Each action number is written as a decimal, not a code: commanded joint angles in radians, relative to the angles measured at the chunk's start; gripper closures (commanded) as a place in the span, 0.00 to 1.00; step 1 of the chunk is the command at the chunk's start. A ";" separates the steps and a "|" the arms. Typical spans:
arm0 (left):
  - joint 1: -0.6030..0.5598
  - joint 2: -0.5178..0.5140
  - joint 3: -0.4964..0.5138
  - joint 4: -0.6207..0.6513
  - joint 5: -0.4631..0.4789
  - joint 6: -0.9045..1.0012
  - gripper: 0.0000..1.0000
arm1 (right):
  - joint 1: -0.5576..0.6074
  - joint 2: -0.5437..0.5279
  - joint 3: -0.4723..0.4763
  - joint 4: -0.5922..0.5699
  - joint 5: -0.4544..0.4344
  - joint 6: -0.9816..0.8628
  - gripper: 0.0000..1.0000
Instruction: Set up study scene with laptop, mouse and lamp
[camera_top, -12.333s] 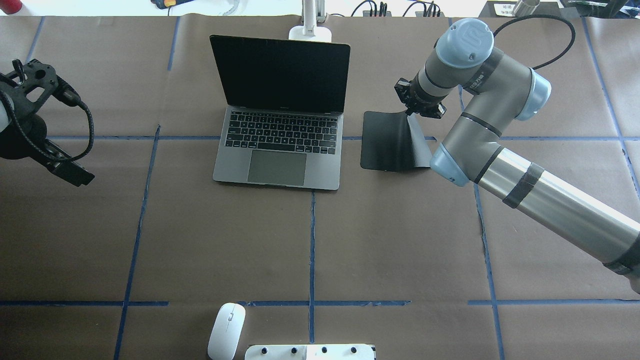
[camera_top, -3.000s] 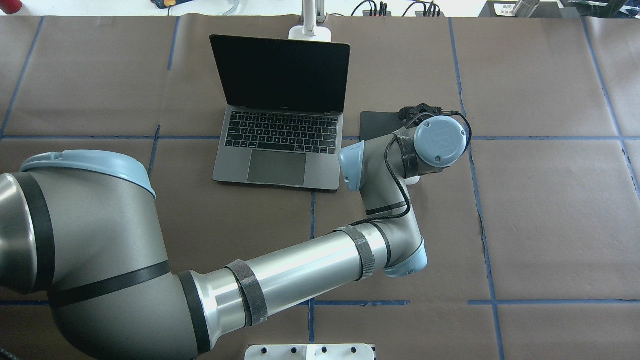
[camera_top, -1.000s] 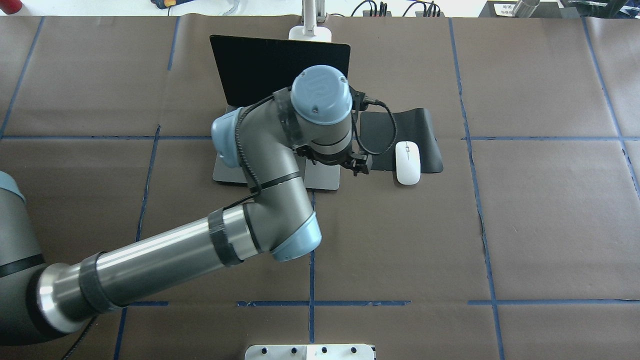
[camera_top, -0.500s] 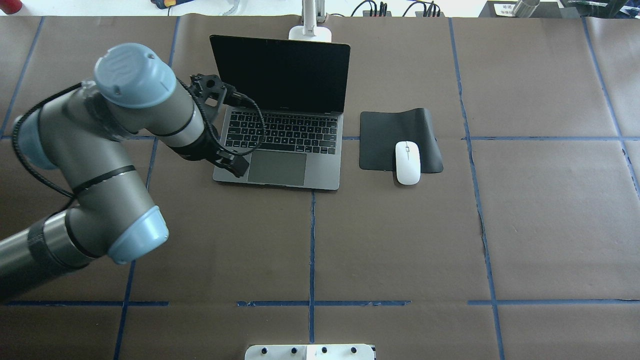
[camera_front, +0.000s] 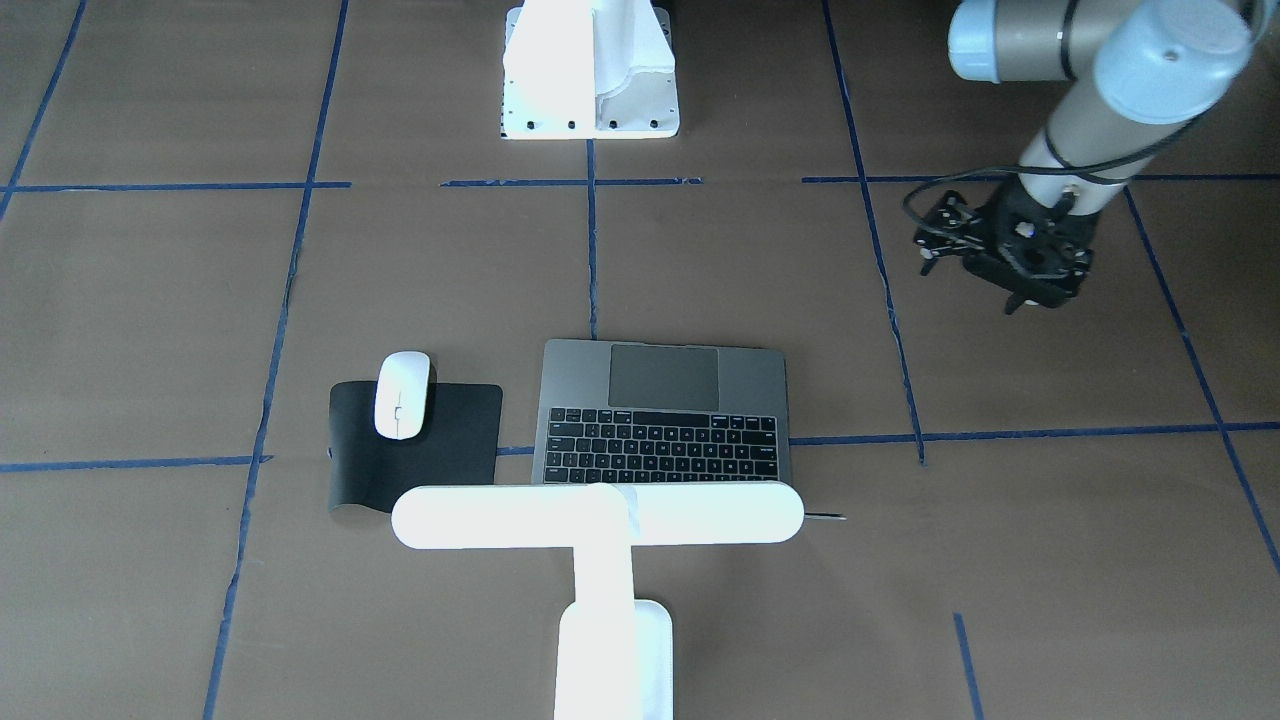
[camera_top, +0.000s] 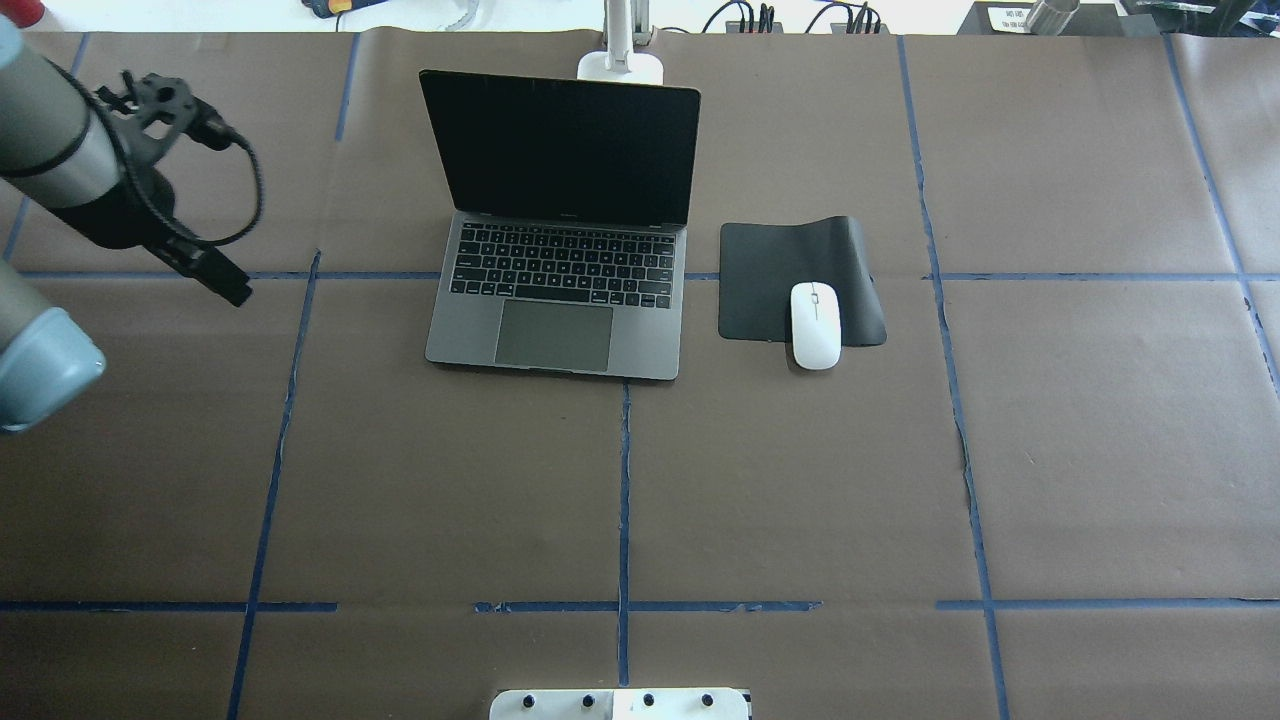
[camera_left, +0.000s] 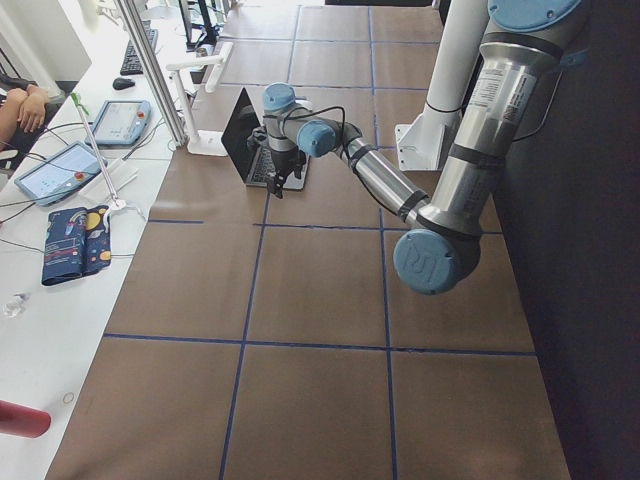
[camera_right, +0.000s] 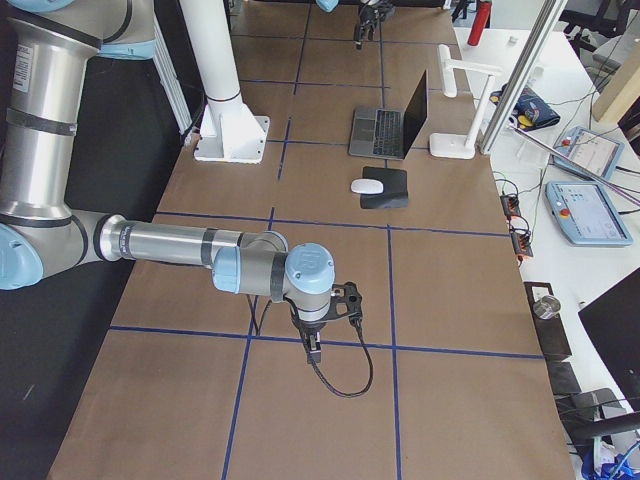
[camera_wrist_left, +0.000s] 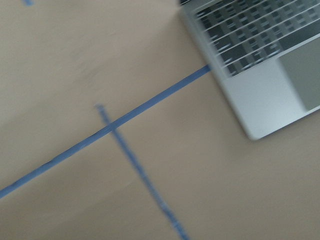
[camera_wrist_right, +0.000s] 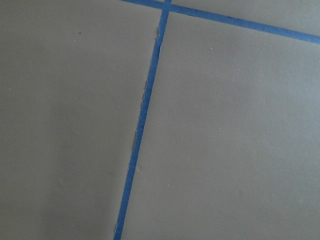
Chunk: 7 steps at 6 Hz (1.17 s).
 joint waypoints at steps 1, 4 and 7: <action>-0.149 0.166 -0.004 0.004 -0.033 0.052 0.00 | -0.001 0.001 -0.003 0.002 0.003 -0.005 0.00; -0.318 0.355 0.022 0.004 -0.073 0.274 0.00 | -0.005 0.001 -0.006 0.002 0.008 -0.005 0.00; -0.503 0.384 0.178 -0.010 -0.082 0.311 0.00 | -0.007 0.001 -0.005 0.002 0.006 -0.010 0.00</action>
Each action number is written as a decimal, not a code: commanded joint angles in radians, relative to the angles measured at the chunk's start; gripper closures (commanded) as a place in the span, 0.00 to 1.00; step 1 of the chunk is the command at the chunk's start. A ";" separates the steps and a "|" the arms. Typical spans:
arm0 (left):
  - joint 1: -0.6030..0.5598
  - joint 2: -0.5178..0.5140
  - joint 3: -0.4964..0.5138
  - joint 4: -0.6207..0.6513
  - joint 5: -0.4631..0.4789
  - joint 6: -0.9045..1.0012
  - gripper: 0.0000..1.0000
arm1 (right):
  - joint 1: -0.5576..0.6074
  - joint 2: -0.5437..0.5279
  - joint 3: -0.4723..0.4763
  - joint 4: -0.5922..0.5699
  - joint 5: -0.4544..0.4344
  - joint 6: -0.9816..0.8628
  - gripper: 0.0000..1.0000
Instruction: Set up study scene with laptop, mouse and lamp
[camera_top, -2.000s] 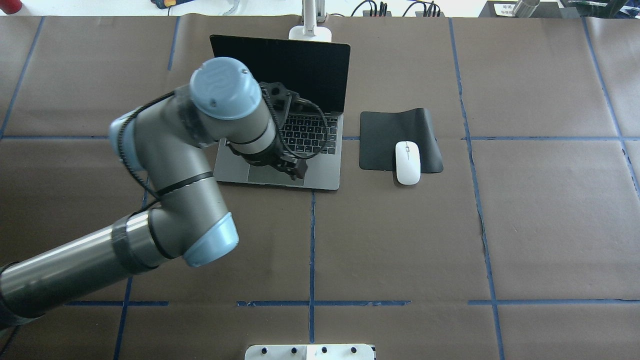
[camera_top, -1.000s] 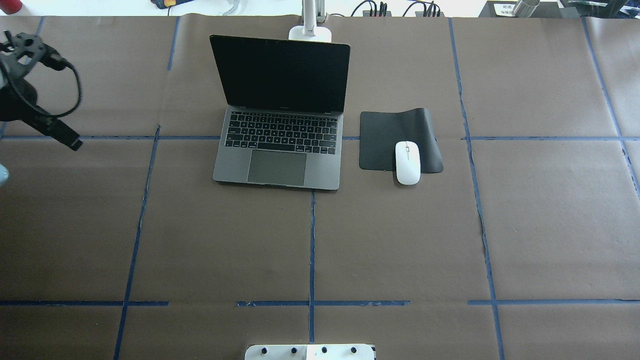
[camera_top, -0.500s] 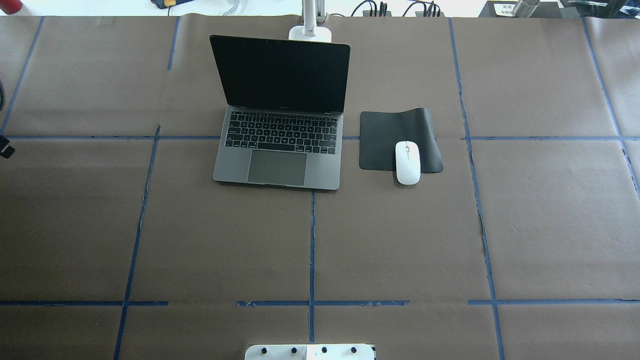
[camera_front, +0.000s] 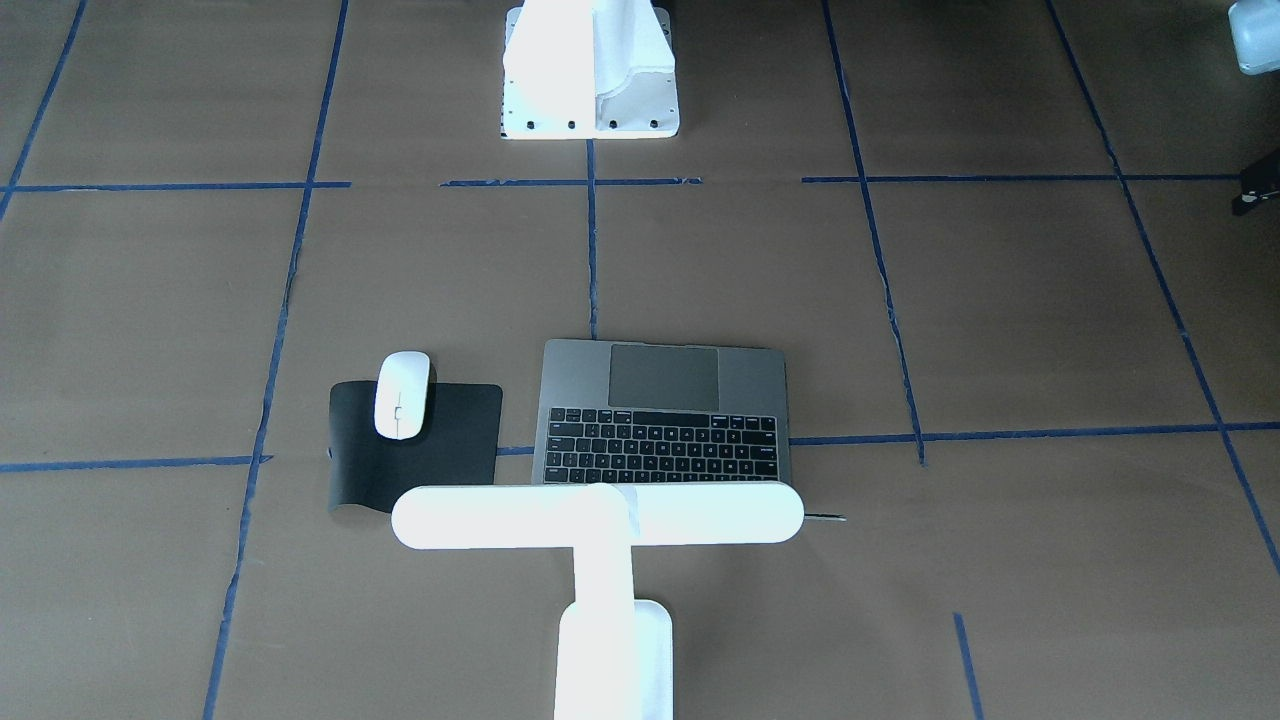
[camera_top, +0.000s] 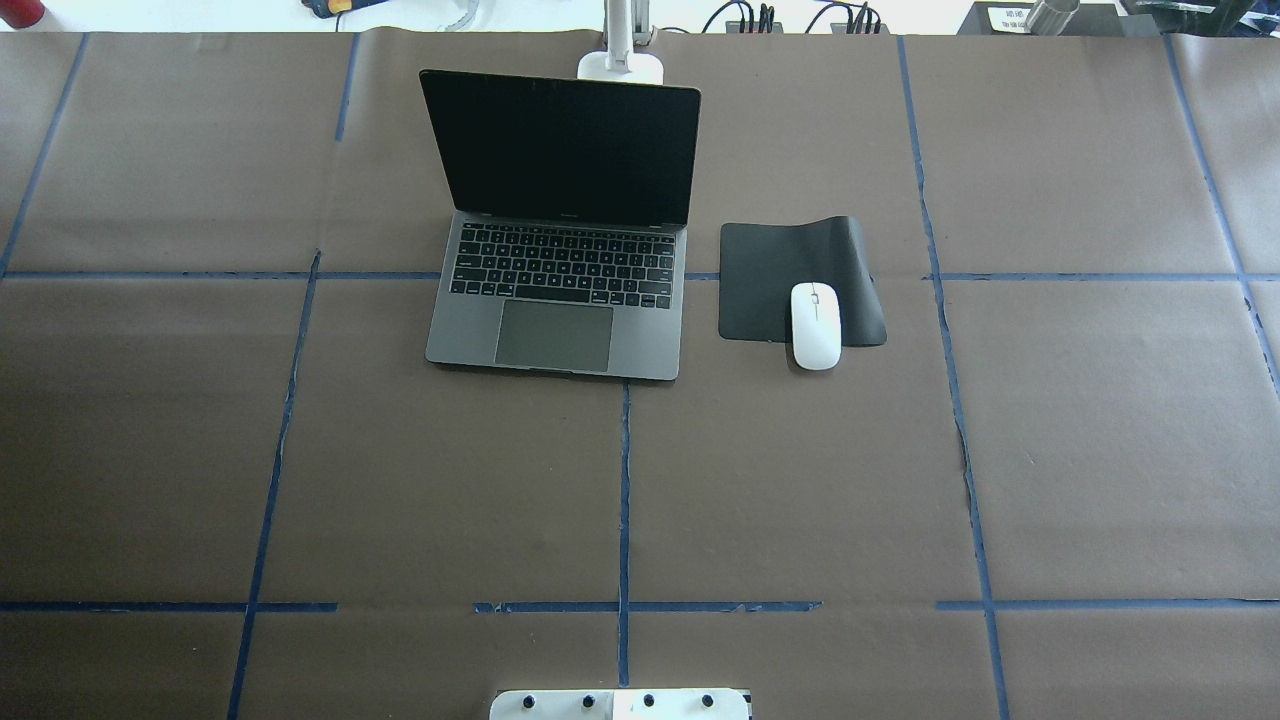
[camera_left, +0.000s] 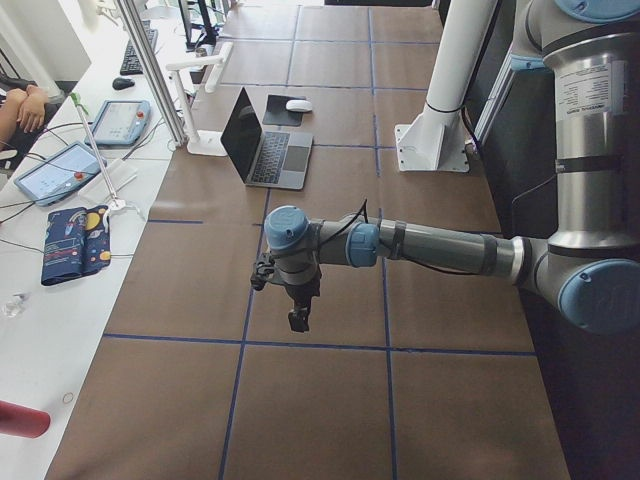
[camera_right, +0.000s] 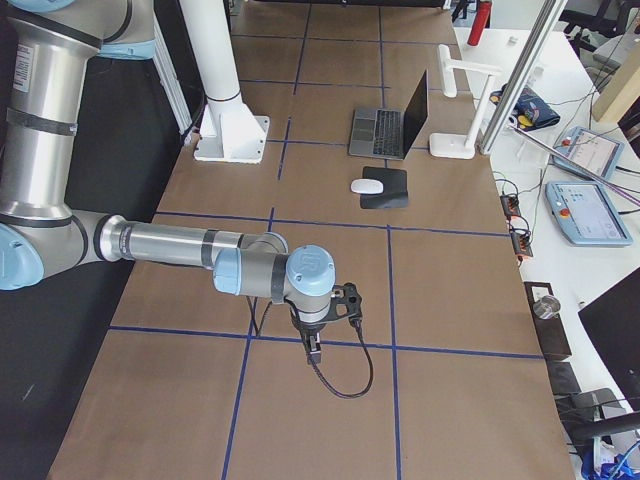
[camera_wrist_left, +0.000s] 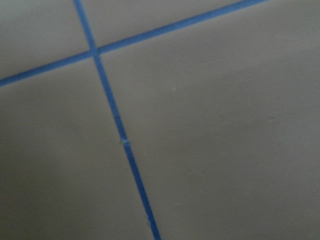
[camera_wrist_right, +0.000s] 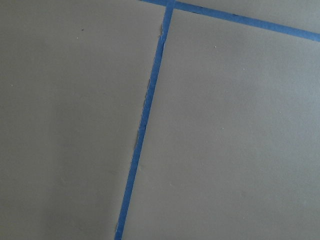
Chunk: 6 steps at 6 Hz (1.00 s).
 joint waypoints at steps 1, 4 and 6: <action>-0.107 0.007 0.029 0.003 -0.035 0.015 0.00 | -0.001 -0.001 0.000 0.000 0.000 -0.002 0.00; -0.112 0.037 0.008 -0.005 -0.027 0.013 0.00 | -0.007 -0.009 0.000 0.000 0.001 -0.002 0.00; -0.109 0.036 0.029 -0.028 -0.020 0.004 0.00 | -0.008 -0.011 0.000 0.000 0.001 -0.002 0.00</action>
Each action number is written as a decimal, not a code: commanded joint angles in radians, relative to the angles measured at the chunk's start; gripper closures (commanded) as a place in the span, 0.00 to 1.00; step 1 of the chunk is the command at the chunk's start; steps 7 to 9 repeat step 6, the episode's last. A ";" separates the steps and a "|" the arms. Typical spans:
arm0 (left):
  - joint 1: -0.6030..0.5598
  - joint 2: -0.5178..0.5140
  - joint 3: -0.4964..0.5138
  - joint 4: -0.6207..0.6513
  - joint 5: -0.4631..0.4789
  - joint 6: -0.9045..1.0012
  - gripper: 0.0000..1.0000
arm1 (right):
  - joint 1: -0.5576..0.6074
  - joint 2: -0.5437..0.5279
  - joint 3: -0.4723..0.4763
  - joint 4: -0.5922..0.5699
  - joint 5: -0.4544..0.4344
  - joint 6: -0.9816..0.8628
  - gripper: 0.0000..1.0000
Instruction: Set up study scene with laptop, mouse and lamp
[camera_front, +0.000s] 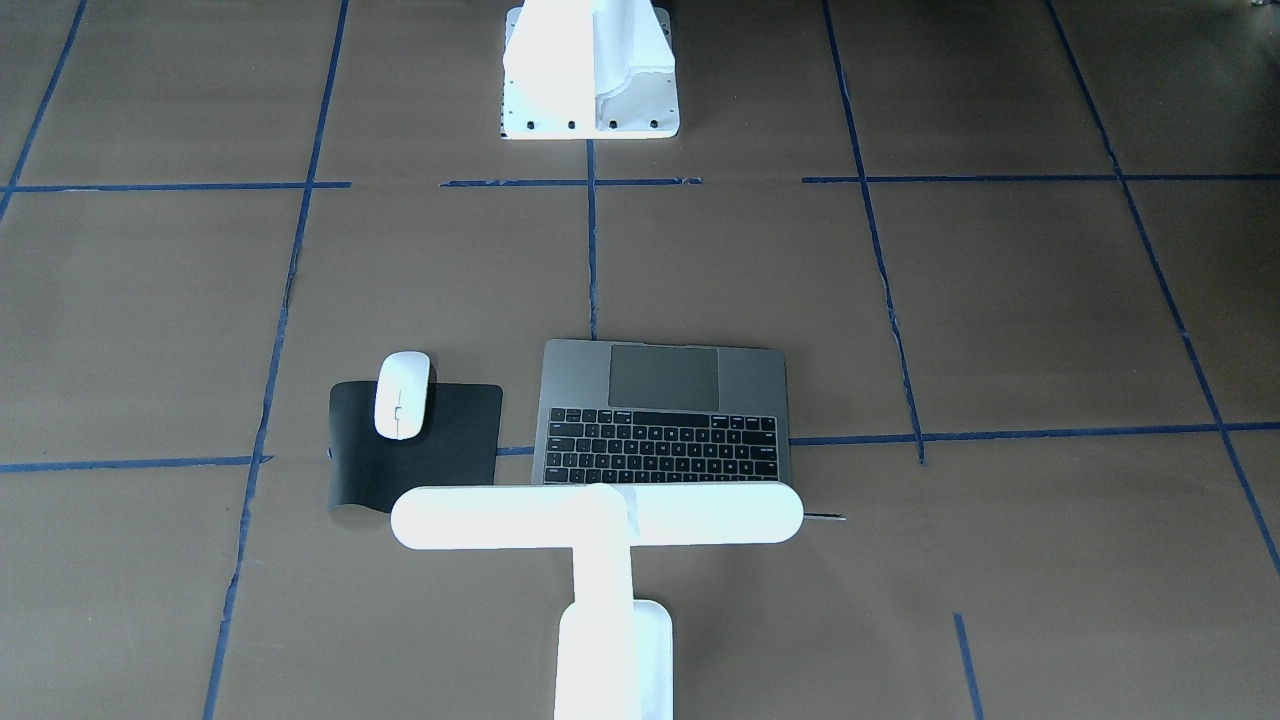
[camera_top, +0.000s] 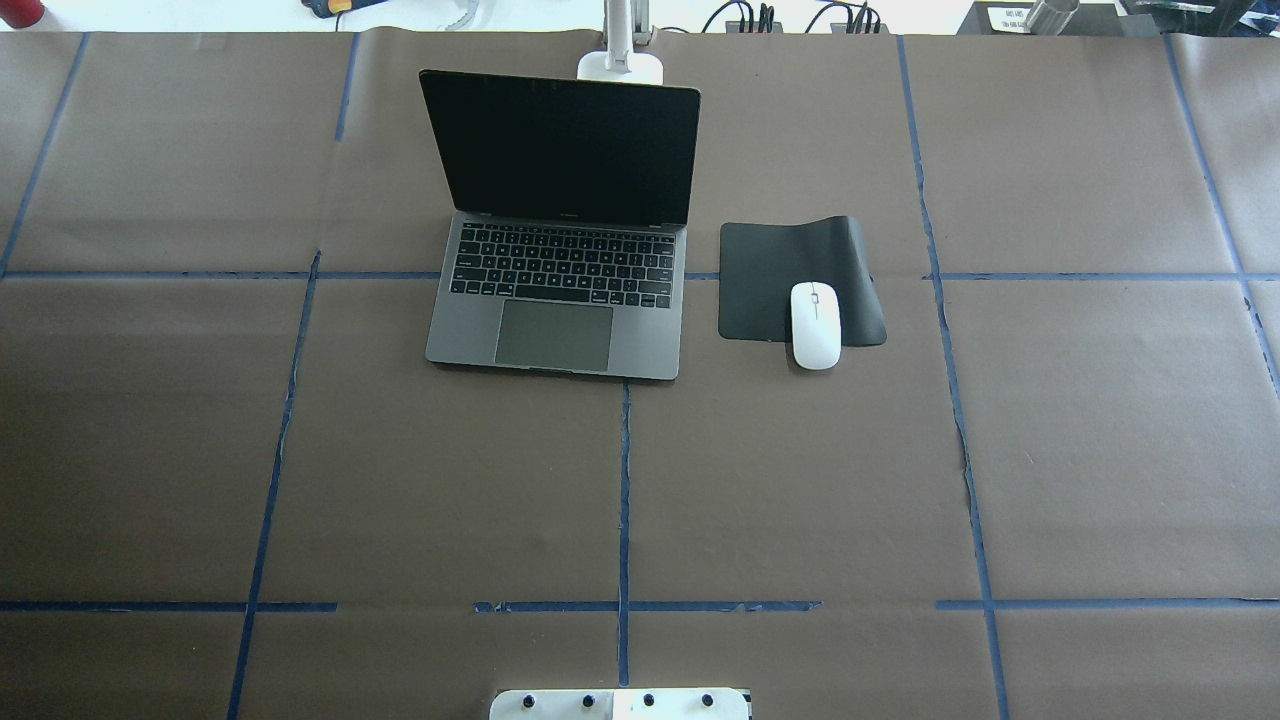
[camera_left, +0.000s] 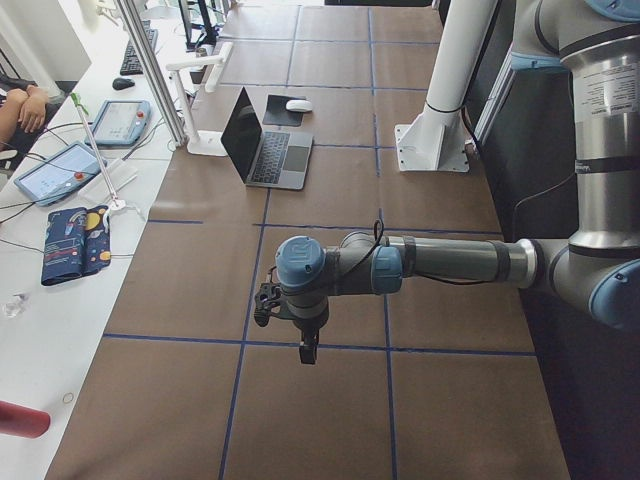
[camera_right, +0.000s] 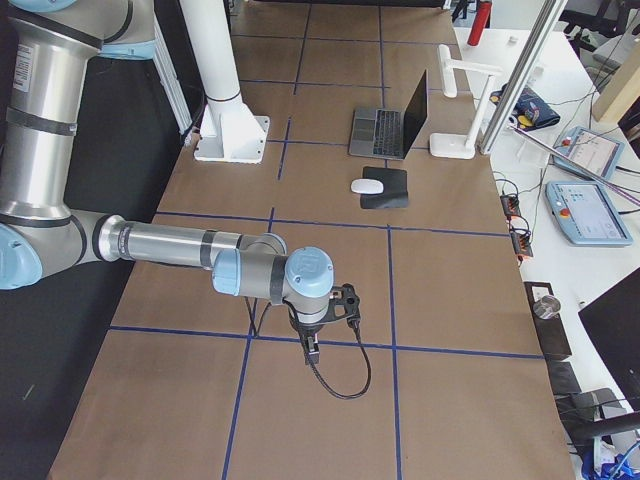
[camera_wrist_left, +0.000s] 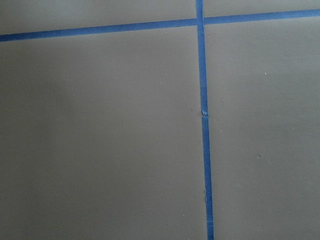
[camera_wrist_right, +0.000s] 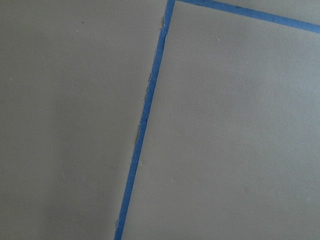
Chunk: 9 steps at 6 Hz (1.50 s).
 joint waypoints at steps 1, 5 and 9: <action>0.002 0.004 0.005 -0.003 0.009 0.001 0.00 | -0.001 -0.003 -0.011 0.000 0.000 0.000 0.00; 0.005 0.004 0.012 -0.003 0.008 0.001 0.00 | -0.003 -0.012 -0.014 0.000 0.000 0.000 0.00; 0.005 0.006 0.012 0.000 0.008 0.001 0.00 | -0.004 -0.015 -0.014 0.000 0.000 0.002 0.00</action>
